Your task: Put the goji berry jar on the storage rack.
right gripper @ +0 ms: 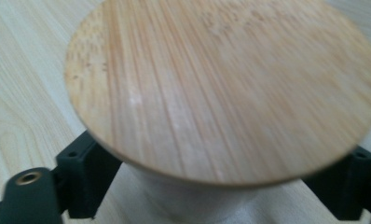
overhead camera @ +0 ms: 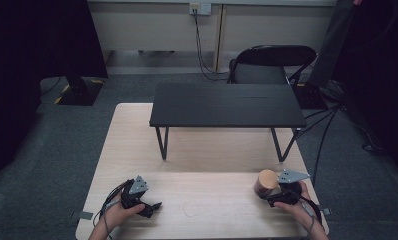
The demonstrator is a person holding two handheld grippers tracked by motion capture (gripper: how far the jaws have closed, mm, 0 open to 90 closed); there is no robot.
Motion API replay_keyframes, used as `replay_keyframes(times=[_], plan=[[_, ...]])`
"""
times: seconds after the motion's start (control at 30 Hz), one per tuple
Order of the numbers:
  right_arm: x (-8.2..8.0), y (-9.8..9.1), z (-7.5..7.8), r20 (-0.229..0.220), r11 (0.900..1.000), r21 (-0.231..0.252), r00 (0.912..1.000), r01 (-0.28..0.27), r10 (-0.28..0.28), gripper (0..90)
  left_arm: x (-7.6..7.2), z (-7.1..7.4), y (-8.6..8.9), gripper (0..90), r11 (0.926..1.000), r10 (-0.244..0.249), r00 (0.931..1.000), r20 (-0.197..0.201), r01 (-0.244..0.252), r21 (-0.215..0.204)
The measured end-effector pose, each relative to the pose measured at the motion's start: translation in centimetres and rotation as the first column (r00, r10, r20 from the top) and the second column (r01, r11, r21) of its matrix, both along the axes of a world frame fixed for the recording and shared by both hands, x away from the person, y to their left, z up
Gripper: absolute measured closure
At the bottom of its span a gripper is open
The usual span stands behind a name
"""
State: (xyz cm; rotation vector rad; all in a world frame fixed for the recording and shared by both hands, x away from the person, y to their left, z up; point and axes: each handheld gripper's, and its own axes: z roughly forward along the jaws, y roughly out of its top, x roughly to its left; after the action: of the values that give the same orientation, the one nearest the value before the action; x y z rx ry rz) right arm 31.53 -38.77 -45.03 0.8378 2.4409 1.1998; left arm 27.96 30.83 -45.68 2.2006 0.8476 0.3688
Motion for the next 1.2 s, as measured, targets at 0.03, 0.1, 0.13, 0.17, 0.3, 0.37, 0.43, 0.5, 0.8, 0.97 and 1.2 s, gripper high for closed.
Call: replay_keyframes(times=[0.03, 0.1, 0.13, 0.17, 0.3, 0.37, 0.43, 0.5, 0.8, 0.97, 1.2], plan=[[0.0, 0.1, 0.0, 0.005, 1.0000, 0.001, 1.0000, -0.001, 0.001, 14.9, 0.0, 0.0, 0.0, 0.0, 1.0000, 0.000, 1.0000, 0.000, 0.000, 0.000], [0.0, 0.1, 0.0, 0.013, 0.9999, 0.003, 0.9998, -0.011, 0.011, 17.7, 0.0, 0.0, 0.0, 0.0, 1.0000, 0.000, 1.0000, 0.000, 0.000, 0.000], [0.0, 0.1, -0.1, 0.014, 0.9999, 0.002, 0.9998, -0.017, 0.017, 18.6, 0.0, 0.0, 0.0, 0.0, 1.0000, 0.000, 1.0000, 0.000, 0.000, 0.000], [0.0, 0.0, -0.2, 0.014, 0.9998, 0.009, 0.9997, -0.019, 0.019, 19.8, 0.0, 0.0, 0.0, 0.0, 1.0000, 0.000, 1.0000, 0.000, 0.000, 0.000], [0.0, 0.2, -0.1, 0.022, 0.9998, -0.003, 0.9996, -0.020, 0.020, 24.1, 0.0, 0.0, 0.0, 0.0, 1.0000, 0.000, 1.0000, 0.000, 0.000, 0.000], [0.1, 0.0, -0.2, 0.020, 0.9998, 0.004, 0.9996, -0.022, 0.022, 24.7, 0.0, 0.0, 0.0, 0.0, 1.0000, 0.000, 1.0000, 0.000, 0.000, 0.000], [0.0, -0.1, -0.4, 0.022, 0.9997, 0.013, 0.9996, -0.020, 0.019, 25.5, 0.0, 0.0, 0.0, 0.0, 1.0000, 0.000, 1.0000, 0.000, 0.000, 0.000], [0.0, -0.2, -0.4, 0.023, 0.9996, 0.018, 0.9995, -0.021, 0.021, 25.6, 0.0, 0.0, 0.0, 0.0, 1.0000, 0.000, 1.0000, 0.000, 0.000, 0.000], [-0.1, -0.2, -0.5, 0.015, 0.9993, 0.033, 0.9997, -0.018, 0.017, 25.8, 0.0, 0.0, 0.0, 0.0, 1.0000, 0.002, 1.0000, 0.000, -0.002, -0.001], [-0.3, 0.1, 0.2, 0.009, 0.9994, 0.027, 0.9997, -0.022, 0.022, 25.8, 0.0, 0.0, 0.0, 0.0, 1.0000, 0.002, 1.0000, 0.000, -0.002, 0.000], [-0.3, 0.4, 2.2, 0.005, 0.9985, 0.039, 0.9993, -0.038, 0.037, 25.8, 0.0, 0.0, 0.0, 0.0, 1.0000, 0.002, 1.0000, 0.000, -0.002, -0.001]])
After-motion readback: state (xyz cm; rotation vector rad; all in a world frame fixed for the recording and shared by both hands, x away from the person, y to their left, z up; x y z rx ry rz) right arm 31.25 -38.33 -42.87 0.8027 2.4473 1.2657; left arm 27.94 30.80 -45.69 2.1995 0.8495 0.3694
